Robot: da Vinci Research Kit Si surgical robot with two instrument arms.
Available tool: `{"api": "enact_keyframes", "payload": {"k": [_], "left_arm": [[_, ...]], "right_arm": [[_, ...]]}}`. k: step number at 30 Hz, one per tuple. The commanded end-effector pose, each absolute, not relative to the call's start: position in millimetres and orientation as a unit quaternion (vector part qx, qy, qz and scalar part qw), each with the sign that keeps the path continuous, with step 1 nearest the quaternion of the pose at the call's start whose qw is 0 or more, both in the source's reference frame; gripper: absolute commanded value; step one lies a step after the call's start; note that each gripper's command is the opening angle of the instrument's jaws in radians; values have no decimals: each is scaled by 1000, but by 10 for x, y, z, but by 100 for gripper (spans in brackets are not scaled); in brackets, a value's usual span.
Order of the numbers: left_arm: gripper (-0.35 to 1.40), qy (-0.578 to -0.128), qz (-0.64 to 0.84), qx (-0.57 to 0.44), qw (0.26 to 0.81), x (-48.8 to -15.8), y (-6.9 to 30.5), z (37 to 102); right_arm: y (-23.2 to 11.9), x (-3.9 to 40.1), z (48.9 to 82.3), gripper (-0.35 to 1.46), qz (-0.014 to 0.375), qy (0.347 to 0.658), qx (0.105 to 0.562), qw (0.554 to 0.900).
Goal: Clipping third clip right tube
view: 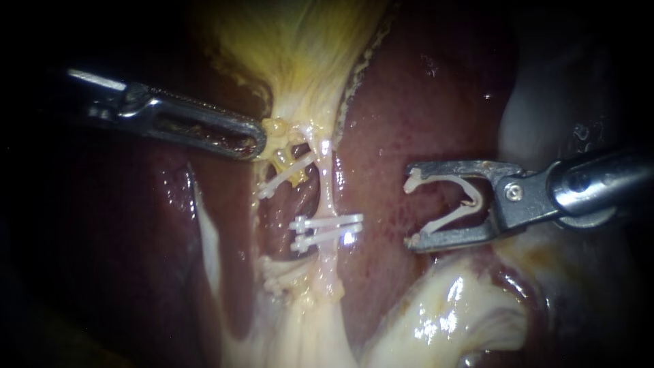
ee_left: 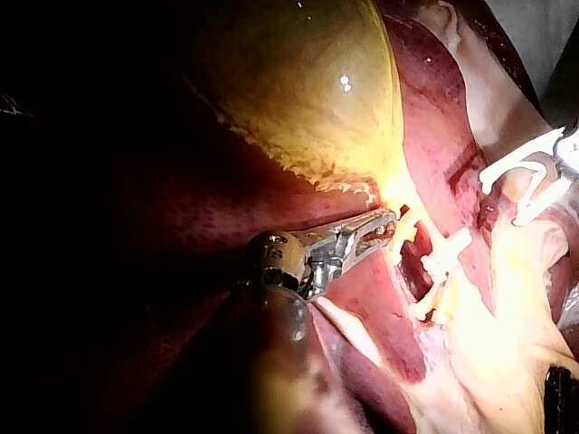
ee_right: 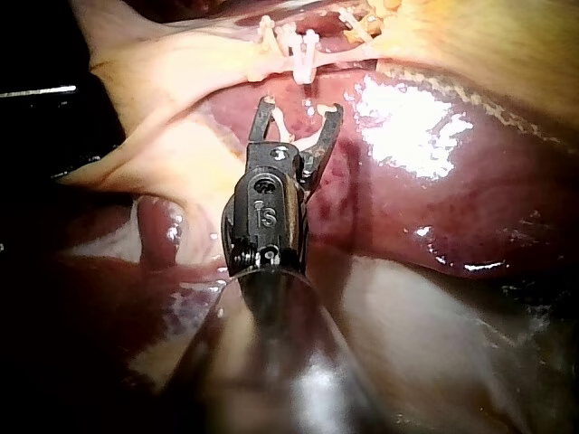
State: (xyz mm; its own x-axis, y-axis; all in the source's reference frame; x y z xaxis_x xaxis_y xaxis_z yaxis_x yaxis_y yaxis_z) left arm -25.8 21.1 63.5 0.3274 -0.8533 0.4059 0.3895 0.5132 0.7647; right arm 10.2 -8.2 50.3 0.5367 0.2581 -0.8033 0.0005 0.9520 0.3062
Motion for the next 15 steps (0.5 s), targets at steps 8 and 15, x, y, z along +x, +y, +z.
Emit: {"api": "enact_keyframes", "payload": {"k": [8,15], "left_arm": [[-35,-414,-409,282,763,-228,229,609],[-35,-414,-417,265,764,-207,248,586]], "right_arm": [[-83,102,501,49,74,476,136,866],[-83,105,500,49,75,477,135,865]]}}
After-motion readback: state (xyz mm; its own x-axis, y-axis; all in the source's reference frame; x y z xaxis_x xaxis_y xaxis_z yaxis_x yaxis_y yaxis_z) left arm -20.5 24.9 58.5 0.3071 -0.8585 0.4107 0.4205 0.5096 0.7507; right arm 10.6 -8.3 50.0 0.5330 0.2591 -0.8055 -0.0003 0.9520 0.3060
